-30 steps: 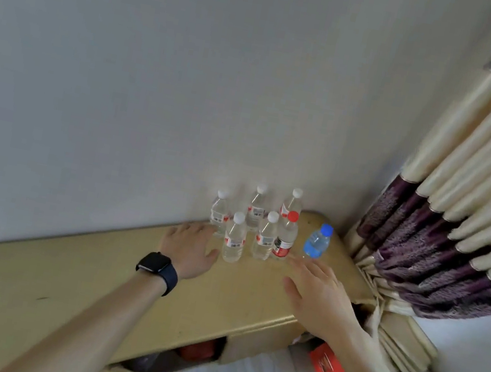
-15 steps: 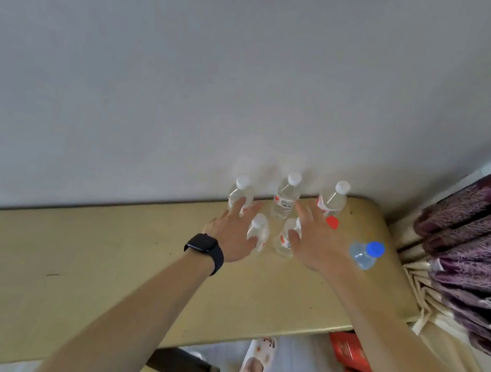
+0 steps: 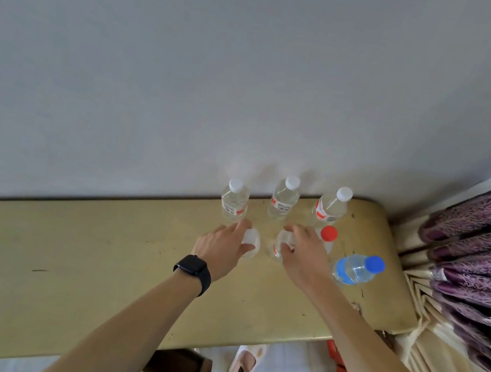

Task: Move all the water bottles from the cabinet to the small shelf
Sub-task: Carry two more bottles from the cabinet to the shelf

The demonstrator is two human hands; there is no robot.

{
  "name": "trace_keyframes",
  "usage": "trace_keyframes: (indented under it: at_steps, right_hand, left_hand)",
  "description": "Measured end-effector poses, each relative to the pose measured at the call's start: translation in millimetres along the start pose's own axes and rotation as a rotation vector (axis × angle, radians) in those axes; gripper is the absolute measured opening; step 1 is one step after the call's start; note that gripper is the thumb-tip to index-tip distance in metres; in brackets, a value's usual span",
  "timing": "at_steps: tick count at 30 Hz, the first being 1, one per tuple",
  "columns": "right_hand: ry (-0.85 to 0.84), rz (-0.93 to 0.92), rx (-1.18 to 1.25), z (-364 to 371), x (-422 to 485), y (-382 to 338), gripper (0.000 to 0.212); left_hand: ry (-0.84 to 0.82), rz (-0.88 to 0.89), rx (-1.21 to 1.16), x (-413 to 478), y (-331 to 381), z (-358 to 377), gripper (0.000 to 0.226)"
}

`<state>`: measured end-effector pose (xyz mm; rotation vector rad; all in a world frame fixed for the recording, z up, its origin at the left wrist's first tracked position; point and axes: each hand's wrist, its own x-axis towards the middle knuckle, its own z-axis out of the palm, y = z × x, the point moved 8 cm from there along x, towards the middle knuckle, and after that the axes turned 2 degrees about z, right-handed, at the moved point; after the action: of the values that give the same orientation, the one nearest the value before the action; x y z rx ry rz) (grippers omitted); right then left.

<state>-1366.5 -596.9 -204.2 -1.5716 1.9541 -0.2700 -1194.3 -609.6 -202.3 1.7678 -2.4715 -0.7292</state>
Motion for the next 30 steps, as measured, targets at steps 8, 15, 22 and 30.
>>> trace_keyframes:
  at_steps: [8, 15, 22, 30]
  right_hand:
    - [0.033, 0.047, 0.185, 26, -52, 3, 0.041]
    - [-0.048, 0.039, 0.338, 65, -100, -24, 0.040]
    - [-0.039, 0.021, 0.193, 80, -112, -21, 0.054]
    - [-0.117, 0.243, 0.285, 106, -120, -11, 0.055]
  left_hand:
    - [0.012, -0.086, -0.223, -66, -51, -7, 0.032]
    - [-0.104, -0.043, -0.202, -126, -90, 5, 0.030]
    - [-0.038, -0.032, -0.229, -150, -108, 8, 0.030]
    - [-0.088, -0.103, -0.502, -142, -102, 39, 0.055]
